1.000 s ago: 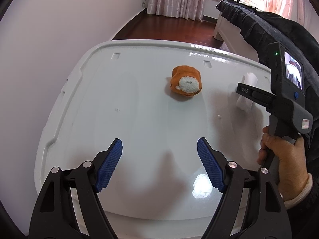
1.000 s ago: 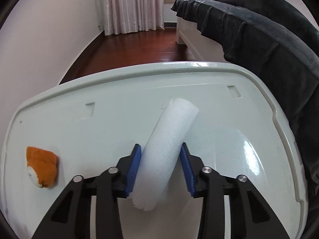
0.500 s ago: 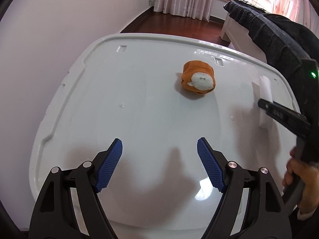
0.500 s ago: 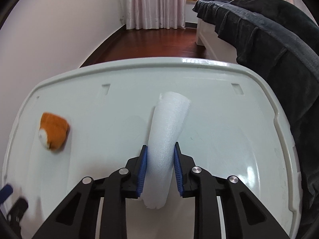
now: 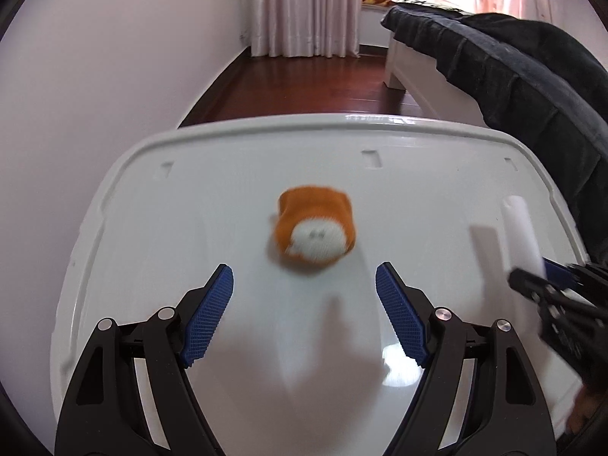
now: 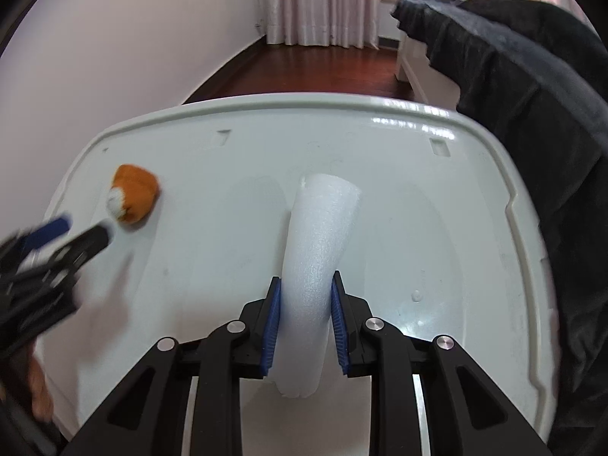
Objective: Collect trash
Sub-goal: 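Grasp the orange plush toy with the left tool while the right tool holds the tube, then carry the plush and foam tube over the bucket and release both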
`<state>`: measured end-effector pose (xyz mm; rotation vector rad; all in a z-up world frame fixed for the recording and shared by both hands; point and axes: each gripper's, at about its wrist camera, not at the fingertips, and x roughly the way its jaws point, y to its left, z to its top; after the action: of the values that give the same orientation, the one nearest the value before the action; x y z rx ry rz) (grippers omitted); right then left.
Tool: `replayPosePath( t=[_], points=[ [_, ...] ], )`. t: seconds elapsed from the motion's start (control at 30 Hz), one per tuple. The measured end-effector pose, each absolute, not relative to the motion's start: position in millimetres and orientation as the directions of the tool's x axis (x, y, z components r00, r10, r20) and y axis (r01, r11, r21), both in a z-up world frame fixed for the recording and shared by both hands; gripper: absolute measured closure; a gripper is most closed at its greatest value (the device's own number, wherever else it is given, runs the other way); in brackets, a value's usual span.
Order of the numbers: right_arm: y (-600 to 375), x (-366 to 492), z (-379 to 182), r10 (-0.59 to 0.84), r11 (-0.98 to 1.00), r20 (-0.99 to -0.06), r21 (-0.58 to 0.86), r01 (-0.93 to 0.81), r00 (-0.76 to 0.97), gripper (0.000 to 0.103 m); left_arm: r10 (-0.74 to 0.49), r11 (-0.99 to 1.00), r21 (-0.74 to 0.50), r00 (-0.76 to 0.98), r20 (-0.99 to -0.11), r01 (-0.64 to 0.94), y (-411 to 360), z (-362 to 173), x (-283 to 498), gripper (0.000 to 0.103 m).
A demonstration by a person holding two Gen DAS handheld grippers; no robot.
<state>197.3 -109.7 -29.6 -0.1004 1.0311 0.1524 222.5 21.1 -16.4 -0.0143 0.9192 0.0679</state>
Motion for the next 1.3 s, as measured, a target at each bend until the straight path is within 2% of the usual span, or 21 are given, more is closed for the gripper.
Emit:
replayPosePath(
  t=[0.47, 0.73, 0.8, 0.87, 0.93, 1.3],
  points=[
    [-111, 198, -19, 0.125, 0.984, -0.851, 0.042, -0.17, 0.51, 0.078, 0.054, 0.992, -0.017, 0.553, -0.831, -0.121, 35, -46, 274, 0.027],
    [-110, 200, -17, 0.143, 0.983, -0.849, 0.063, -0.173, 0.508, 0.078, 0.059, 0.992, -0.018, 0.576, -0.815, -0.126, 32, -49, 277, 0.027],
    [-111, 200, -18, 0.143, 0.983, -0.851, 0.065, -0.169, 0.505, 0.077, 0.064, 0.991, -0.019, 0.58, -0.812, -0.135, 30, -49, 277, 0.031],
    [-115, 201, -18, 0.149, 0.984, -0.853, 0.077, -0.162, 0.501, 0.077, 0.063, 0.991, -0.021, 0.589, -0.806, -0.135, 28, -47, 276, 0.051],
    [-117, 202, -18, 0.155, 0.984, -0.853, 0.087, -0.157, 0.499, 0.077, 0.072, 0.992, -0.004, 0.591, -0.804, -0.126, 24, -46, 275, 0.056],
    [-117, 200, -13, 0.161, 0.983, -0.841, 0.088, -0.162, 0.516, 0.077, 0.089, 0.99, 0.007, 0.588, -0.804, -0.14, 22, -43, 267, 0.065]
  ],
)
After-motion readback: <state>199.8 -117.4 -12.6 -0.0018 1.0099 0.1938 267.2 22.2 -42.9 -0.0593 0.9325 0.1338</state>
